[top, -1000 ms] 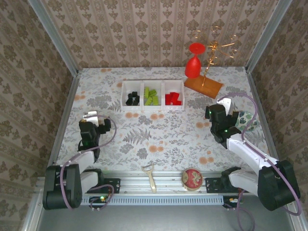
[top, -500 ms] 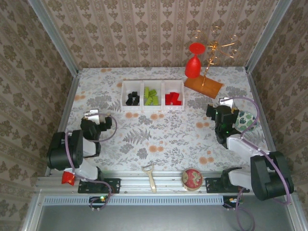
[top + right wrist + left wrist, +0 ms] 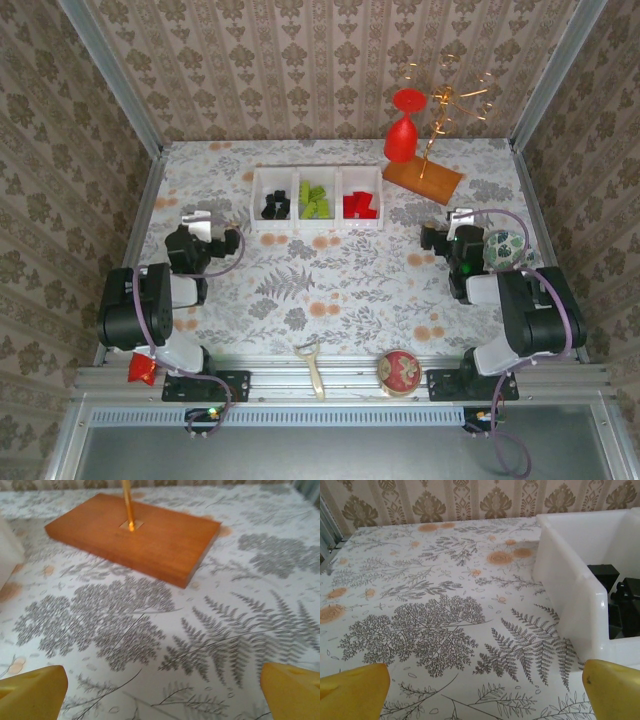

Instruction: Sort the legos into containers by color

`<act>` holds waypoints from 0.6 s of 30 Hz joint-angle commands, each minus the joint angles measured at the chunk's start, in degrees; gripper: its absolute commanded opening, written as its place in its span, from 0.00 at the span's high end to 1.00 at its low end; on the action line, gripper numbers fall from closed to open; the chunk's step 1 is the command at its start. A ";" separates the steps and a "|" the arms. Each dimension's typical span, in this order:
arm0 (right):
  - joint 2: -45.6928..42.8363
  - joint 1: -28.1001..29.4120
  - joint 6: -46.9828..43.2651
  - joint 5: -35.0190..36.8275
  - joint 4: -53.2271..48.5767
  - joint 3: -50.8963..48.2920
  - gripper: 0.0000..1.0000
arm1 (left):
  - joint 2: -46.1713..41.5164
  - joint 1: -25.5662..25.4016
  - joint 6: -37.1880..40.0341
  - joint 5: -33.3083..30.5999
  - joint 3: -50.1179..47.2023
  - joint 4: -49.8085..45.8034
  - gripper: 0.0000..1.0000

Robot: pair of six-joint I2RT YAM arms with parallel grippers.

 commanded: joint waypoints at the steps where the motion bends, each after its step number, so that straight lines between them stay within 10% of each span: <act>1: 0.32 -1.32 -0.90 -7.12 2.37 1.91 0.00 | -0.78 -0.15 1.68 1.39 0.47 -1.59 0.00; 18: 0.13 -1.48 -0.61 -6.61 1.62 2.15 0.00 | -0.79 -0.25 1.76 1.08 0.47 -1.73 0.00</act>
